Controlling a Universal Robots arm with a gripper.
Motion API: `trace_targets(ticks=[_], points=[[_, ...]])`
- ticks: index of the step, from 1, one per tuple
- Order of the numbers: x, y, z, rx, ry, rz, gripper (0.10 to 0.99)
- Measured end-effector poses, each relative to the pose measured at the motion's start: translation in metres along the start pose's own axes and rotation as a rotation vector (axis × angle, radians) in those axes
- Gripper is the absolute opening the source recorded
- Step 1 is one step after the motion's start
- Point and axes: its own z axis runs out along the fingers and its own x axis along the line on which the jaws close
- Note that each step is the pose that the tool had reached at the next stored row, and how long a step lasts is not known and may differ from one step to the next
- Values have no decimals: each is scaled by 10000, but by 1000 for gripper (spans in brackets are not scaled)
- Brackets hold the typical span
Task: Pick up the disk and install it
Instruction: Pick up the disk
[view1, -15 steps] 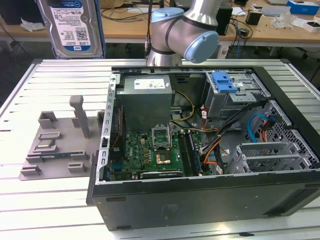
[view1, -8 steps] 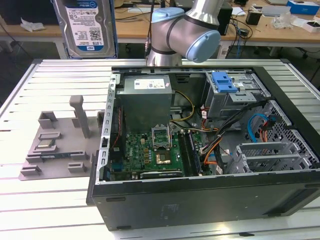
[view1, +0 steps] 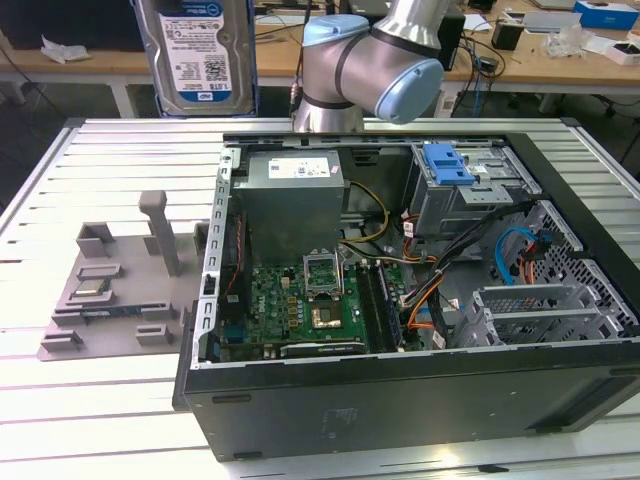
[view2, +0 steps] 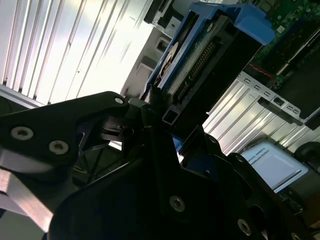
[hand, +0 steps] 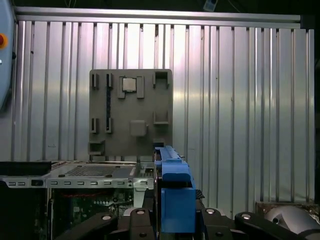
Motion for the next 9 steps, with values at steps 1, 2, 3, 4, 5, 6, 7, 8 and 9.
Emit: trace_targets(ticks=[1,2,3,4,5,6,7,8,9], points=[[1,-28,-1,1,0,1,369],[1,-56,-2,0,0,0,369],[2,-86,-4,0,0,0,369],[3,-115,-5,0,0,-2,369],[3,-165,-7,0,0,0,369],[4,-206,-9,0,1,1,369],[5,-242,-11,-1,3,0,369],[5,-267,-11,0,2,-1,369],[6,-295,-13,0,3,-1,369]])
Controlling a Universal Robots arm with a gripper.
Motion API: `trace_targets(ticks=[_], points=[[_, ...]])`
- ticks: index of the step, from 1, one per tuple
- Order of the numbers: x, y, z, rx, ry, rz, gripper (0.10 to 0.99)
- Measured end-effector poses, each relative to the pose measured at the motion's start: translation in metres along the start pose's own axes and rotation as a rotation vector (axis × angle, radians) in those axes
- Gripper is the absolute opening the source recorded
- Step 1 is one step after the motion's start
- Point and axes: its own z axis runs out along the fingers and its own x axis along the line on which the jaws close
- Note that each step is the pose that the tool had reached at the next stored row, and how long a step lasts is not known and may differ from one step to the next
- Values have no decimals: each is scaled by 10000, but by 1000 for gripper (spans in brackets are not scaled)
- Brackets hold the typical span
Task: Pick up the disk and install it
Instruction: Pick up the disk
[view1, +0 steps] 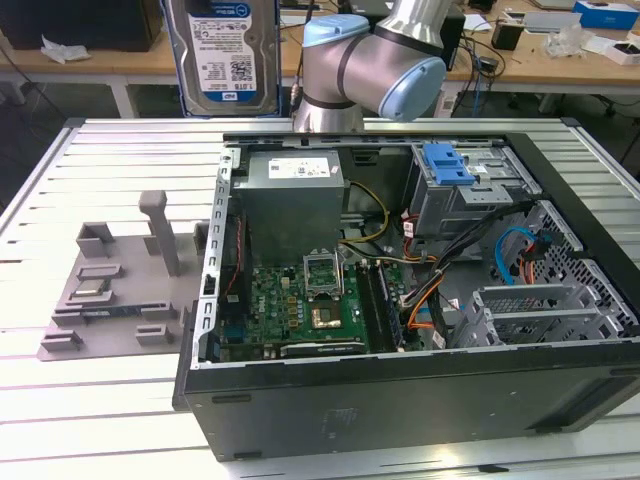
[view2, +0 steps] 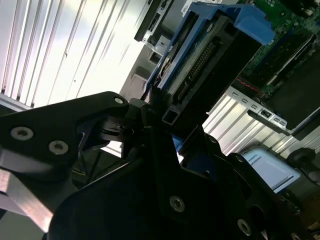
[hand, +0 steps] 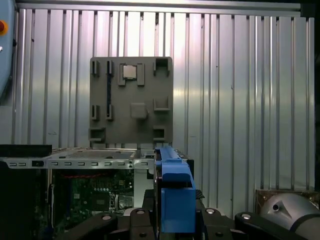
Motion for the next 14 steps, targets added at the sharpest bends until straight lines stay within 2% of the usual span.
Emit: trace_targets(ticks=[1,2,5,7,9,14], points=[[1,-56,-3,-1,0,2,369],[3,-141,-6,0,-1,0,369],[5,-307,-13,0,0,1,369],[7,-380,-16,0,-1,1,369],[9,-488,-21,0,0,2,369],[12,-660,-29,-1,0,-1,369]])
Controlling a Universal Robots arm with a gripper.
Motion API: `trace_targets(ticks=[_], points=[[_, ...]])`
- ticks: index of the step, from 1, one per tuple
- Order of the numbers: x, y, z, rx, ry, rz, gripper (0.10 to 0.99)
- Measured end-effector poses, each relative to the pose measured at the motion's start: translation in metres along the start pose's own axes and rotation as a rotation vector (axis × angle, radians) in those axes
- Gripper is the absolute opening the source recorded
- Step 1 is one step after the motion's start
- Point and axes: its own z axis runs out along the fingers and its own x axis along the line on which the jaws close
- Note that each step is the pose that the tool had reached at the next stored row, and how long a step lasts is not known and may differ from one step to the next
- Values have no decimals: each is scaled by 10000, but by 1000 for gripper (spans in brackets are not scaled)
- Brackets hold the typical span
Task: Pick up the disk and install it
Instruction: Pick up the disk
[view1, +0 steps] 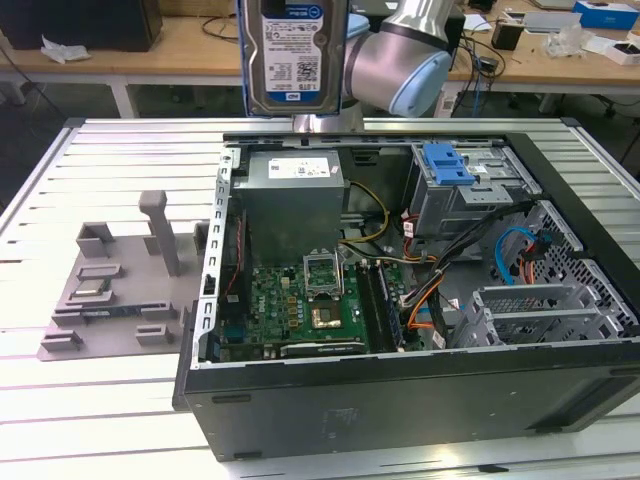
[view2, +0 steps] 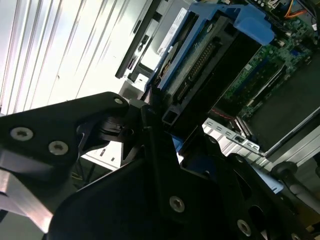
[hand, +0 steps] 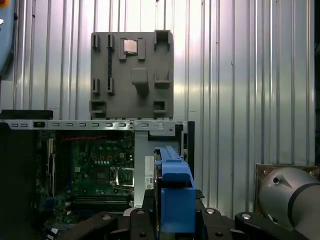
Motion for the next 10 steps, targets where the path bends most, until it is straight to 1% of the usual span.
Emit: trace_targets(ticks=[4,6,7,9,10], points=[[1,-85,-4,0,0,2,369],[3,-142,-6,0,0,0,369],[3,-182,-8,0,0,2,369],[4,-227,-10,0,0,1,369],[5,-260,-12,0,0,0,369]])
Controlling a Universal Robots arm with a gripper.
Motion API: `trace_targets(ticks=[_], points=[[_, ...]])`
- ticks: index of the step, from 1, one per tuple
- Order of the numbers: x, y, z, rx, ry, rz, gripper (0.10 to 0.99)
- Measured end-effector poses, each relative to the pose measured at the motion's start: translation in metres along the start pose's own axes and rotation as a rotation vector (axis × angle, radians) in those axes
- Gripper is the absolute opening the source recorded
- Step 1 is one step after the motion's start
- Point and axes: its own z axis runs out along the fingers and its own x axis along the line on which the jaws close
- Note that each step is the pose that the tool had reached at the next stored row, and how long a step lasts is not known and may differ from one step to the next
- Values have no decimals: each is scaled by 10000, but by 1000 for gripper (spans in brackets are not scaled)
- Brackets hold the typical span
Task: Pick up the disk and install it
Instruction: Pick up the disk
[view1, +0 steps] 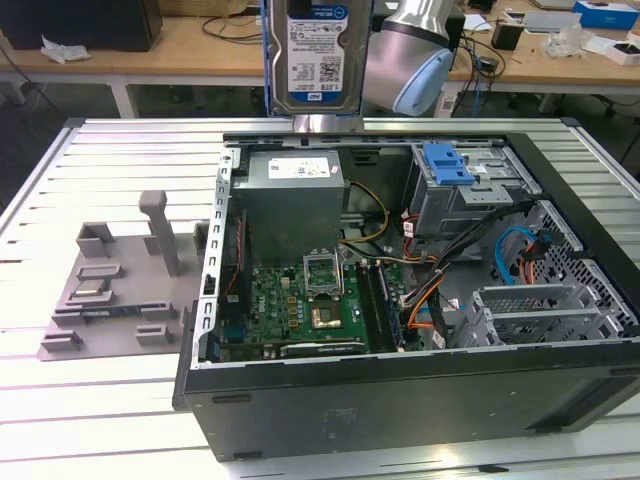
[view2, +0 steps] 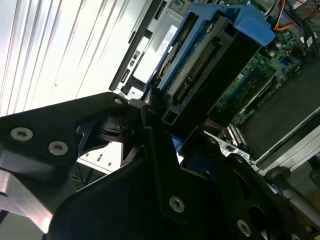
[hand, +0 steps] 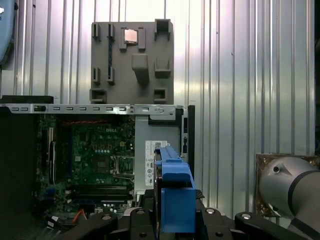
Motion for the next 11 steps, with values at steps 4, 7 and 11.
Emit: trace_targets(ticks=[4,7,11], points=[[3,-158,-7,0,0,2,369],[4,-242,-11,0,0,1,369],[8,-422,-15,0,0,0,369]])
